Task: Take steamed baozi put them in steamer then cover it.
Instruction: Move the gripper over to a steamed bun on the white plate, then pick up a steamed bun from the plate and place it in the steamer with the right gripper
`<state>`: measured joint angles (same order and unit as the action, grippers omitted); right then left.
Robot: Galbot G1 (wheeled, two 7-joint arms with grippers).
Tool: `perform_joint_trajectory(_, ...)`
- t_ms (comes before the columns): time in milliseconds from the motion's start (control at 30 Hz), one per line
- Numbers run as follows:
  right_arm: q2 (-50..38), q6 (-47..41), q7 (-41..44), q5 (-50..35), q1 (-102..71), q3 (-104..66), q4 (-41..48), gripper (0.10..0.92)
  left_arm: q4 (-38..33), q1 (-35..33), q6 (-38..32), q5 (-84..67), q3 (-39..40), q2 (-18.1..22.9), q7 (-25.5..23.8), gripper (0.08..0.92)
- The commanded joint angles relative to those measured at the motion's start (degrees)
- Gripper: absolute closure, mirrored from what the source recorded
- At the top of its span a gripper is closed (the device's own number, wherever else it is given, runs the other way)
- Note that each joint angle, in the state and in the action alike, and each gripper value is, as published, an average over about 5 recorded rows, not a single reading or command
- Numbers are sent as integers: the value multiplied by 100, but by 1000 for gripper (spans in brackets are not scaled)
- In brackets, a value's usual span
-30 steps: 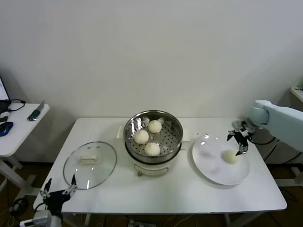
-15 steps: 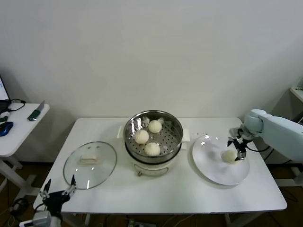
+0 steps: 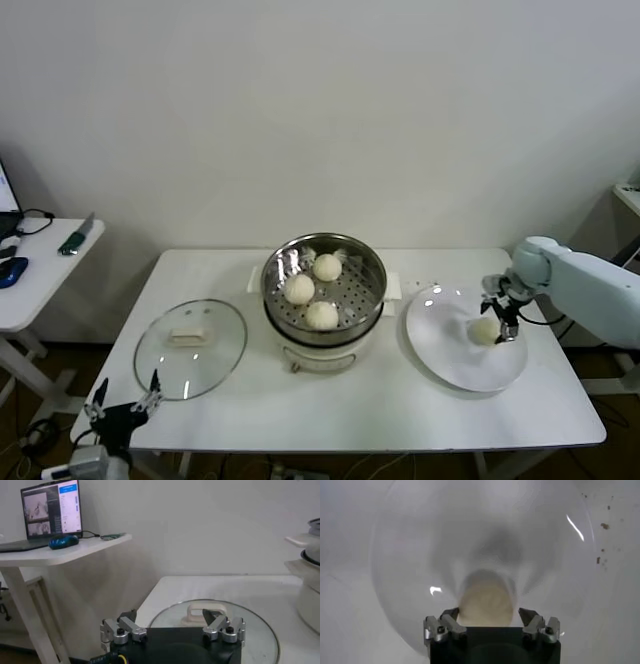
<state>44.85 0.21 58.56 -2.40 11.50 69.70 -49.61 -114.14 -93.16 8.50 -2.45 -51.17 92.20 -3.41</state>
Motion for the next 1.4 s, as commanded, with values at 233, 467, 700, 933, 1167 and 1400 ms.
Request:
perform_joint_trajectory(233, -15, -5, 15, 130, -28, -131, -25, 314, -22, 1, 10, -17, -6, 27, 0, 177)
perform_joint_trajectory(467, -251, -103, -28, -59, 558, 102, -444, 348, -30, 11, 11, -41, 2, 24, 3, 177)
perform_joint_trajectory(700, -526, -345, -26, -1203, 2488, 1727, -1570, 355, -55, 2, 3, -71, 44, 23, 5, 177)
perform_joint_trajectory(933, -184, -781, 2, -2822, 4459, 3088, -2604, 355, -100, -29, -19, -128, 89, -11, 4, 177)
perform_joint_trajectory(1167, 610, -1124, -41, -3822, 5297, 3180, -3161, 353, -122, -49, -46, -129, 177, -14, 8, 177)
perform_joint_trajectory(1400, 1402, -1450, -297, -4326, 4848, 2611, -3282, 353, -135, -67, -54, -128, 180, -32, 0, 177)
